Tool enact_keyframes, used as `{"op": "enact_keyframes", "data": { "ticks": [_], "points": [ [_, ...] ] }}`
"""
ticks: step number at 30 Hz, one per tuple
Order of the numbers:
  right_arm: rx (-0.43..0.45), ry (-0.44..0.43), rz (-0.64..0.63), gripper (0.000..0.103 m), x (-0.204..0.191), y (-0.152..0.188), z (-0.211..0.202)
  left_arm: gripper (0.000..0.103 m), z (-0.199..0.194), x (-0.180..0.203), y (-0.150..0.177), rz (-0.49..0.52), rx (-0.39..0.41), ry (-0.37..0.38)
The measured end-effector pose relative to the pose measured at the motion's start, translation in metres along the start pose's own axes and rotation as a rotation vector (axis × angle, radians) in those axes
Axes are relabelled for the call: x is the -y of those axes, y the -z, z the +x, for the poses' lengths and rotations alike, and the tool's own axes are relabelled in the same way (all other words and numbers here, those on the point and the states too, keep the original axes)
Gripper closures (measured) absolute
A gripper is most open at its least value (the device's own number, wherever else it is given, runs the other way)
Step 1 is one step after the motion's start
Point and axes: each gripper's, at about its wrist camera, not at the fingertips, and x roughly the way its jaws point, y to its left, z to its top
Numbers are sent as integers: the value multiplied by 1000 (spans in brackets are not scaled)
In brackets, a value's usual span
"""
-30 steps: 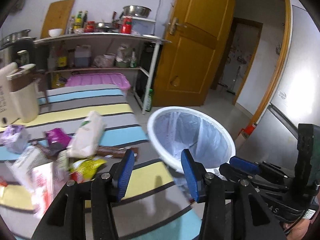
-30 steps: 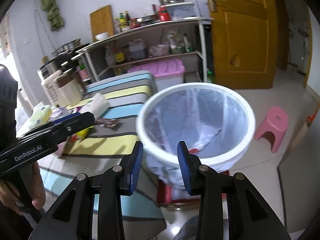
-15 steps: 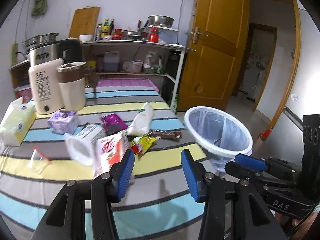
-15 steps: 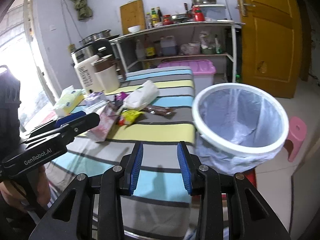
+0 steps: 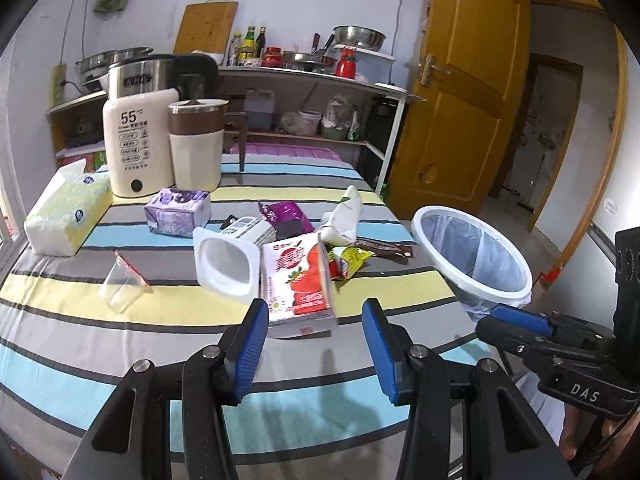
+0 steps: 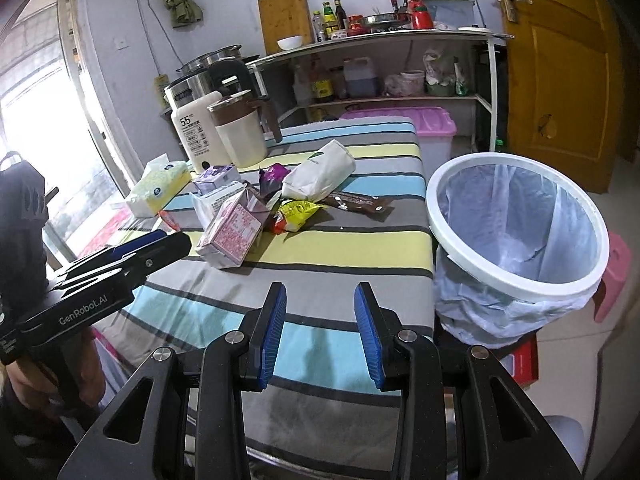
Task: Collect trash
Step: 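Grasp the strawberry milk carton with the left gripper while the right gripper grasps the brown chocolate wrapper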
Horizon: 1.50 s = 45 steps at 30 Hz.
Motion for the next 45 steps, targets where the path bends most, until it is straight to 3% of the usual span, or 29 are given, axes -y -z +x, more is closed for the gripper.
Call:
{"op": "enact_keyframes", "data": {
  "ticks": [8,18,26,37,45],
  "points": [
    [6,-5,-7,62,0,-8,5,54,14,-11,-2,-42,-34,10],
    [-15,-2,-13,62,4,-14,20,44,46,-14,-7,-84,-92,11],
    [-23,-4,-9,62,8,-24,34,44,60,-16,-6,-111,-148,13],
    [-40,45,-54,62,23,-45,64,50,60,-17,-5,-100,-117,28],
    [-82,69,-171,61,28,-70,100,50,49,-18,-4,-93,-98,67]
  ]
}}
